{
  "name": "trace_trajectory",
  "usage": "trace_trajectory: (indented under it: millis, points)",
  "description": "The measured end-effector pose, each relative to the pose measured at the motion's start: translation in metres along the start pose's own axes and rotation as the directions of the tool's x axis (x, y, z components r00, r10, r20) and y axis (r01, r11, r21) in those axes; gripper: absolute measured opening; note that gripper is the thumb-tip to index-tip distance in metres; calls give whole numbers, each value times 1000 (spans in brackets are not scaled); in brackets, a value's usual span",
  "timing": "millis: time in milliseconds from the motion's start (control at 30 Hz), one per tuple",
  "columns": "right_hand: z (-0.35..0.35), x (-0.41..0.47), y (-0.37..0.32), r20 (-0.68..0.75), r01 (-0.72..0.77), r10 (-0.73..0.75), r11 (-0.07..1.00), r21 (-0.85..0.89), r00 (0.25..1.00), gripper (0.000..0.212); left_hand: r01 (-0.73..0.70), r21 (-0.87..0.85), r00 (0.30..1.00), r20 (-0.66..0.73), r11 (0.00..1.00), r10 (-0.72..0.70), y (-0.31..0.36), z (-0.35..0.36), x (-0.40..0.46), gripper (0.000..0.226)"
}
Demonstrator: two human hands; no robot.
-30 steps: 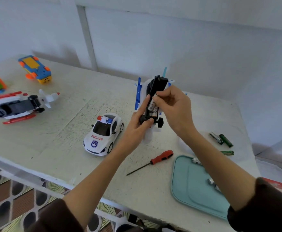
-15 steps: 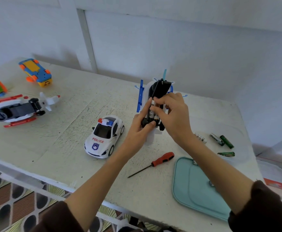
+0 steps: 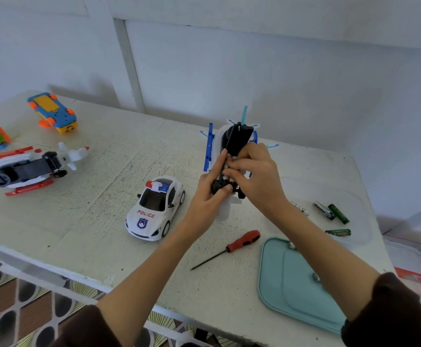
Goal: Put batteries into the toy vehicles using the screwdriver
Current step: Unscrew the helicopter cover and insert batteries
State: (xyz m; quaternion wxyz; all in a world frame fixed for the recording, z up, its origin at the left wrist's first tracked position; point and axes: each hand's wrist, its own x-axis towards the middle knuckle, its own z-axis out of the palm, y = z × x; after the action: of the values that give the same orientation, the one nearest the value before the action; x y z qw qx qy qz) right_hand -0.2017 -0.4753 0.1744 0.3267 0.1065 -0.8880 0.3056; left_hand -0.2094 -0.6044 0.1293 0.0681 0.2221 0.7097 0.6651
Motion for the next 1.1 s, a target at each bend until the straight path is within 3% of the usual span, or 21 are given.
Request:
trace_trajectory:
  millis: [267,433,533,833,1100]
  points:
    - [-14,5,-2,150,-18,15,1000,21,989,14,7,-9,1000,-1,1000,-7,1,0,-1,59]
    - [-12,-1,-12,85,-182,184,983,-27,979,24,16,-6,1000,-16,1000,-16,1,3,-3,60]
    - [-15,-2,-11,80,-243,240,970,31,968,25,21,-15,1000,-23,1000,-21,2,1,-3,61]
    - [-31,15,-17,346,-364,334,931,22,877,23,11,-17,999,-30,1000,-12,4,3,-3,59]
    - [-22,19,-22,358,-363,348,931,-27,866,23,1,-27,999,-43,1000,-2,3,1,-2,62]
